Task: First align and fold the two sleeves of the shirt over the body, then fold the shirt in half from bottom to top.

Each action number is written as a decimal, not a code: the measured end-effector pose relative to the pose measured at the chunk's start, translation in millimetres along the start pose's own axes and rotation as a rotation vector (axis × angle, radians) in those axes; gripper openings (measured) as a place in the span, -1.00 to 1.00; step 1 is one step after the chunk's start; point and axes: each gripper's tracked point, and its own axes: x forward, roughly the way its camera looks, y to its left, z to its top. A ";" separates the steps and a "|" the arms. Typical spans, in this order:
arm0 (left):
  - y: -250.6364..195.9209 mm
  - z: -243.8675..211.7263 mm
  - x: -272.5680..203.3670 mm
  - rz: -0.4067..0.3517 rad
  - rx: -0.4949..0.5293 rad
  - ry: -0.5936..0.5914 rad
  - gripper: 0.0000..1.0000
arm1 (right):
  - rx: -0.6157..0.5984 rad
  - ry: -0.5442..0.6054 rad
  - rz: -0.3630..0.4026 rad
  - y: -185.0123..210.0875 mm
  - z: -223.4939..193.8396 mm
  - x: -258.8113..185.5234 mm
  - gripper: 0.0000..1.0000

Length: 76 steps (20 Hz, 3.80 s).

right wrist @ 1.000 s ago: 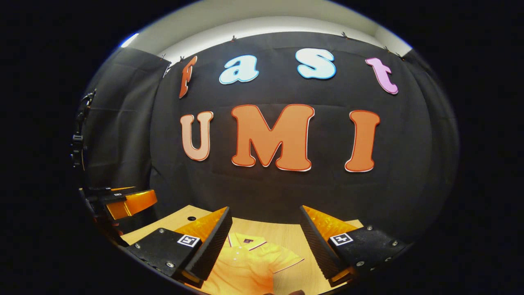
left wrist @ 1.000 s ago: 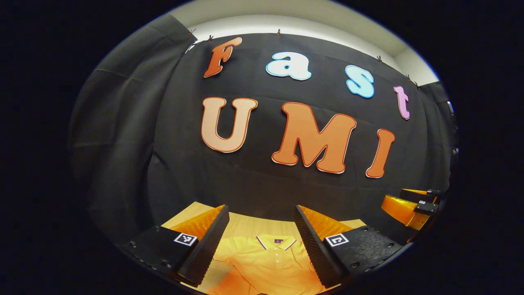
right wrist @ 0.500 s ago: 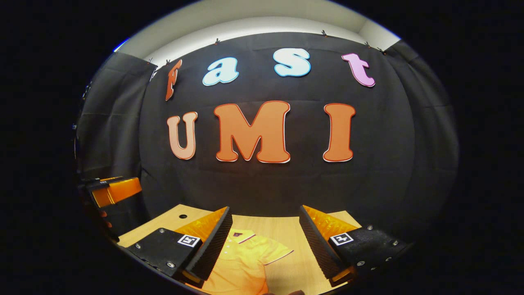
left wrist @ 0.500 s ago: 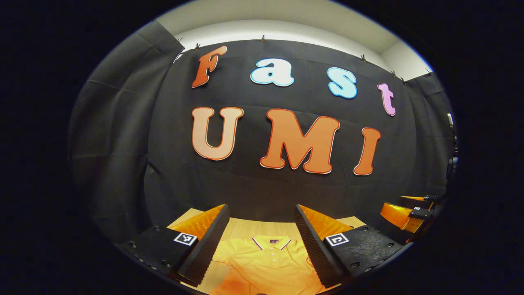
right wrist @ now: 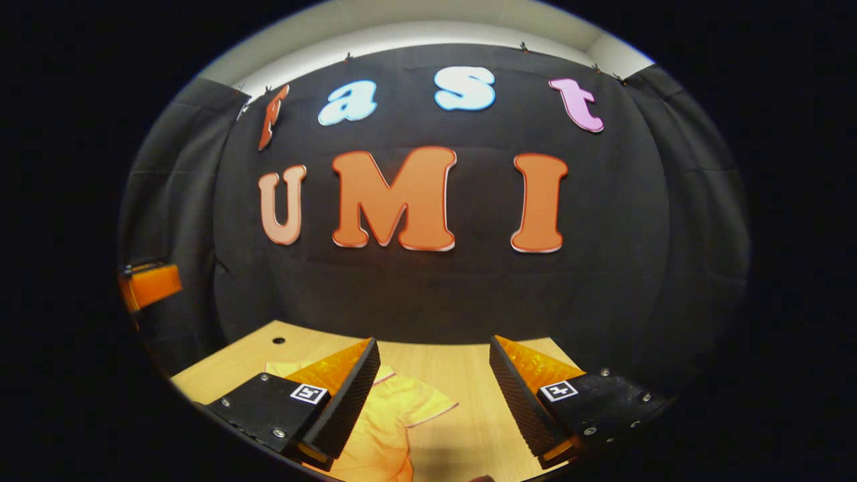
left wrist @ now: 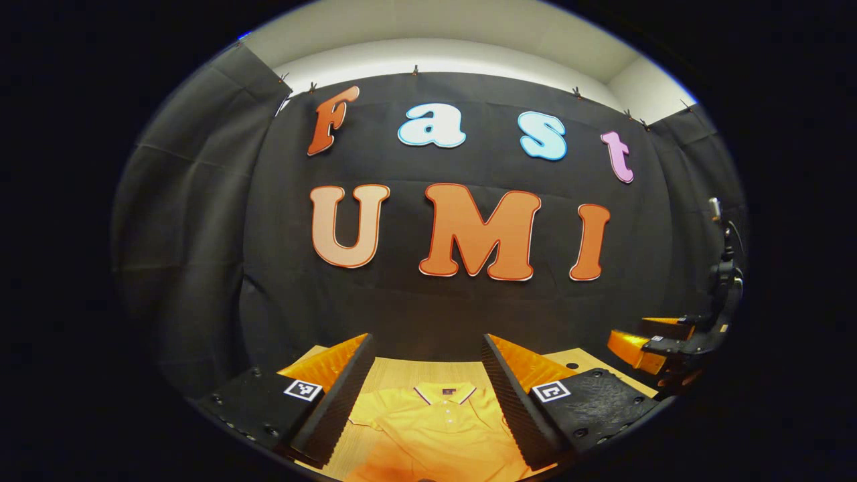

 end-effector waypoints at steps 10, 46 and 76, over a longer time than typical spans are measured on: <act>-4.0 9.9 -13.5 0.050 0.071 -0.056 0.95 | 0.094 0.478 -0.041 -43.6 -130.4 73.8 0.88; 61.7 -99.2 -51.3 0.219 0.104 0.281 0.98 | 0.213 1.147 -0.107 20.6 -306.3 198.5 -0.63; 198.4 -192.9 65.2 0.106 -0.070 0.481 0.98 | 0.259 0.884 0.175 156.7 -194.3 196.6 0.15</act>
